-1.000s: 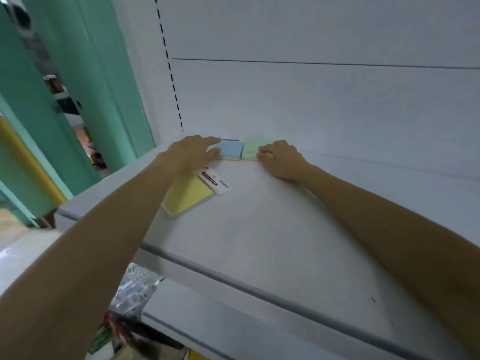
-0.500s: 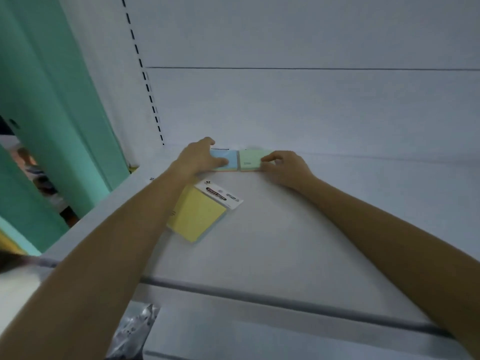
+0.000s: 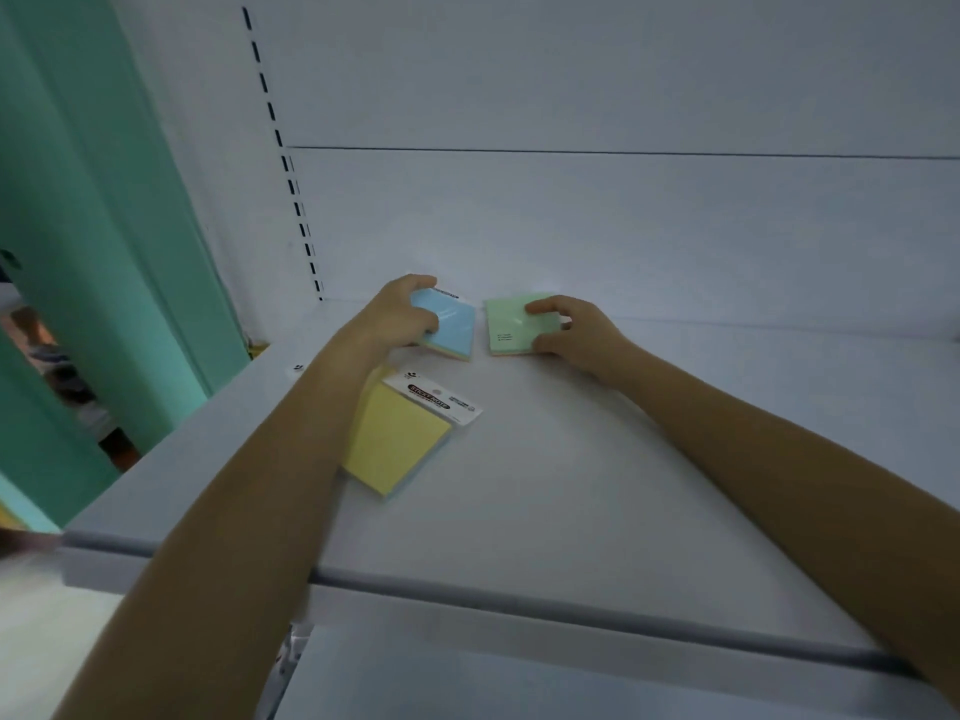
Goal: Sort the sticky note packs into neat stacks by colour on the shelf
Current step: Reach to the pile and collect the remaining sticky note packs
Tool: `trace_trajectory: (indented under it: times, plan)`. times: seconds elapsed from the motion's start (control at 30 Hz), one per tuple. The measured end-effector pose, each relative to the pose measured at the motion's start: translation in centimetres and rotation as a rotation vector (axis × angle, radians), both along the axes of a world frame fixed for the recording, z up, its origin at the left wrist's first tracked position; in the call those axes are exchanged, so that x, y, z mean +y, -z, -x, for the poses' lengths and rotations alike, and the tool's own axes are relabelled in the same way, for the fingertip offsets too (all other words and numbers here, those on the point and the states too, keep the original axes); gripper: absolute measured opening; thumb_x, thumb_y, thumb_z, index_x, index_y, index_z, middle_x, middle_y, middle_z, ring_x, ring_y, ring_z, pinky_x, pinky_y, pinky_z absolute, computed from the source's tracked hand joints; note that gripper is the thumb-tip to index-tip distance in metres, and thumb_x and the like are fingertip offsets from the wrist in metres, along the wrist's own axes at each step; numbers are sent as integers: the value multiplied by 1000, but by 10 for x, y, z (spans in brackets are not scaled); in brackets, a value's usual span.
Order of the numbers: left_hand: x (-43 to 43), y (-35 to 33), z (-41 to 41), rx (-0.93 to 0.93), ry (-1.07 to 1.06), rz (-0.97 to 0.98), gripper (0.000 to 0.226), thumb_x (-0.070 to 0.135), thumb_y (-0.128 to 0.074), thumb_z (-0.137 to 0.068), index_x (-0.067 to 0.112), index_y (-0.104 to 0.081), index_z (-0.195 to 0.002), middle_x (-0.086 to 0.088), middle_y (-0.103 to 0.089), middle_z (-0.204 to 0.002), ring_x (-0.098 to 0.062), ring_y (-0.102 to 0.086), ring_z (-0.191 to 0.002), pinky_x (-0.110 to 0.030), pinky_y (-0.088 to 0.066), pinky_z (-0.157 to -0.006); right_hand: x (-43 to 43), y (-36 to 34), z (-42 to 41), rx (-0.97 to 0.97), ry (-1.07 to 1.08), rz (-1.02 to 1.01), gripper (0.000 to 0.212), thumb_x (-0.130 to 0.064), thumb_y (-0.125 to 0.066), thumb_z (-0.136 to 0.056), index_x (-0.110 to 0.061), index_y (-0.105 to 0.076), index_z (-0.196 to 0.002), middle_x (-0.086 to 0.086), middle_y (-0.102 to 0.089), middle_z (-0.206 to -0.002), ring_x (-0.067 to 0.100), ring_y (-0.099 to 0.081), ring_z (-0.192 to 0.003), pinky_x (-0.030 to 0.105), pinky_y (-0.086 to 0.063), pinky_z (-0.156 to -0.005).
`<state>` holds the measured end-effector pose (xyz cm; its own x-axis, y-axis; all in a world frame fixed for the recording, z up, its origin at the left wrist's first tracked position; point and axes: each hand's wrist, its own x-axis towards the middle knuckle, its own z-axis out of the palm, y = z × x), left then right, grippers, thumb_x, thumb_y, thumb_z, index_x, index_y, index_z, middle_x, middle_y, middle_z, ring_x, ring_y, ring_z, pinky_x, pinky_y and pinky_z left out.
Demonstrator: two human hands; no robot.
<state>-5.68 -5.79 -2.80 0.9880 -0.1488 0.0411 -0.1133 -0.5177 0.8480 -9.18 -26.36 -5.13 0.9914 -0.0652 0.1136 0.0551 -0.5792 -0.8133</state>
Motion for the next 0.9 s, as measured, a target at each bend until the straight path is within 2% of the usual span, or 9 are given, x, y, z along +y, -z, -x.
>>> trace_trajectory:
  times: [0.1, 0.2, 0.27, 0.43, 0.5, 0.67, 0.77, 0.83, 0.9]
  plan:
    - [-1, -3, 4, -16, -2, 55, 54, -3, -41, -88, 10, -38, -140, -17, -41, -139, -18, -42, -101, -28, -44, -79, -4, -7, 3, 59, -60, 10, 50, -2, -62, -80, -14, -51, -127, 13, -47, -130, 18, -49, -97, 20, -45, -71]
    - [-2, -7, 6, -47, -4, 120, 53, -3, -40, -88, 9, -38, -140, -12, -42, -140, -16, -43, -102, -27, -41, -84, -11, -15, 7, 96, -48, -104, 45, 1, -54, -85, -9, -49, -129, 19, -47, -133, 22, -51, -100, 32, -48, -87]
    - [-3, -7, 7, -76, 2, 150, 54, -4, -42, -87, 9, -39, -139, -12, -42, -139, -16, -43, -103, -27, -40, -86, -17, -20, 11, 117, -12, -163, 42, 3, -49, -87, -7, -51, -128, 21, -48, -133, 23, -52, -100, 35, -49, -91]
    - [-13, -5, 7, -99, 20, 228, 55, -7, -46, -83, 12, -43, -135, -13, -44, -126, -20, -44, -103, -28, -41, -83, -39, -25, 37, 82, 67, -243, 44, 8, -45, -86, -7, -52, -126, 11, -50, -127, 21, -54, -100, 17, -55, -68]
    - [-24, -6, 8, -76, 64, 228, 56, -8, -46, -83, 12, -43, -135, -11, -44, -123, -21, -45, -102, -28, -43, -79, -53, -26, 52, 32, 106, -279, 45, 10, -45, -86, -8, -53, -126, 6, -48, -125, 22, -55, -103, 21, -55, -74]
    - [-70, -29, 25, -56, 209, 61, 58, -8, -45, -85, 10, -38, -139, -15, -41, -138, -27, -46, -113, -29, -40, -87, -92, -29, 94, -56, 209, -325, 47, 10, -46, -85, -8, -51, -128, 1, -46, -122, 21, -53, -103, 12, -54, -62]
    - [-111, -36, 44, -40, 292, 98, 58, -9, -44, -85, 9, -37, -140, -15, -41, -137, -21, -44, -103, -26, -44, -75, -124, -32, 125, -90, 259, -324, 46, 10, -45, -85, -9, -50, -128, 3, -45, -121, 22, -53, -103, 12, -54, -60]
    - [-145, -35, 60, -16, 330, 158, 58, -10, -44, -85, 8, -37, -139, -14, -43, -129, -20, -44, -100, -22, -42, -63, -151, -33, 149, -102, 295, -324, 47, 11, -45, -86, -8, -50, -128, 3, -44, -120, 22, -52, -102, 10, -53, -59]
    - [-180, -32, 77, 11, 341, 224, 56, -11, -44, -85, 7, -39, -138, -11, -44, -116, -21, -46, -96, -20, -41, -59, -180, -34, 173, -119, 335, -318, 48, 11, -44, -85, -8, -49, -128, 2, -45, -119, 21, -52, -101, 9, -53, -58]
